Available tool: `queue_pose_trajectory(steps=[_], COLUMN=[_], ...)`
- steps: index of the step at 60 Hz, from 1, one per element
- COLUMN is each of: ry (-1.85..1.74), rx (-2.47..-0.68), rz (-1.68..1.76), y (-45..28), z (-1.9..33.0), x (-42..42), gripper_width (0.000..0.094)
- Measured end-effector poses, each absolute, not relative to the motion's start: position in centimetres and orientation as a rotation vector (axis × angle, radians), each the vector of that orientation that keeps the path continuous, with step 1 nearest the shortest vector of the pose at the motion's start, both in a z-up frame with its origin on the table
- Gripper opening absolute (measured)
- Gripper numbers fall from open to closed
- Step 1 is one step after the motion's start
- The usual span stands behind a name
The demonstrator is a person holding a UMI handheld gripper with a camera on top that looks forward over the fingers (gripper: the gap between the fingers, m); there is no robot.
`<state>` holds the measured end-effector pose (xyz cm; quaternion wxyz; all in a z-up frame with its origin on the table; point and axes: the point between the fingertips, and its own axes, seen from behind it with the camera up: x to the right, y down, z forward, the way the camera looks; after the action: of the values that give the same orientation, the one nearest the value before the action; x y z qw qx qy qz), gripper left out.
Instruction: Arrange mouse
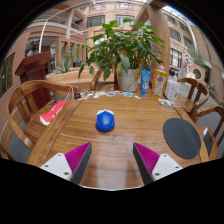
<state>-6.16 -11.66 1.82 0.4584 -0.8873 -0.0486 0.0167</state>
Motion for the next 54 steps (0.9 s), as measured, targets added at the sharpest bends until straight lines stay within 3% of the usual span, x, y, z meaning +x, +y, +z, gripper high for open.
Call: queue_pose_trajectory(steps=[14, 19, 23, 34, 40, 46, 54], ry=[-0.140, -0.127, -0.117, -0.125, -0.132, -0.142, -0.137], rx=[-2.222, -2.232, -2.234, -2.226, -2.222, -2.138, -1.905], rz=[0.004, 0.028, 0.028, 0.019, 0.011, 0.067, 0.200], y=[-0.8, 1.1, 2.0, 2.5, 2.3, 0.8, -2.3], z=[-1.0, -1.3, -1.3, -1.1, -0.7, 3.9, 17.6], x=[-9.4, -9.9, -10.0, -10.1, -9.8, -10.3, -8.4], gripper_width=[0.0834, 0.0737, 0.0538, 0.0397, 0.0369, 0.0370, 0.0370])
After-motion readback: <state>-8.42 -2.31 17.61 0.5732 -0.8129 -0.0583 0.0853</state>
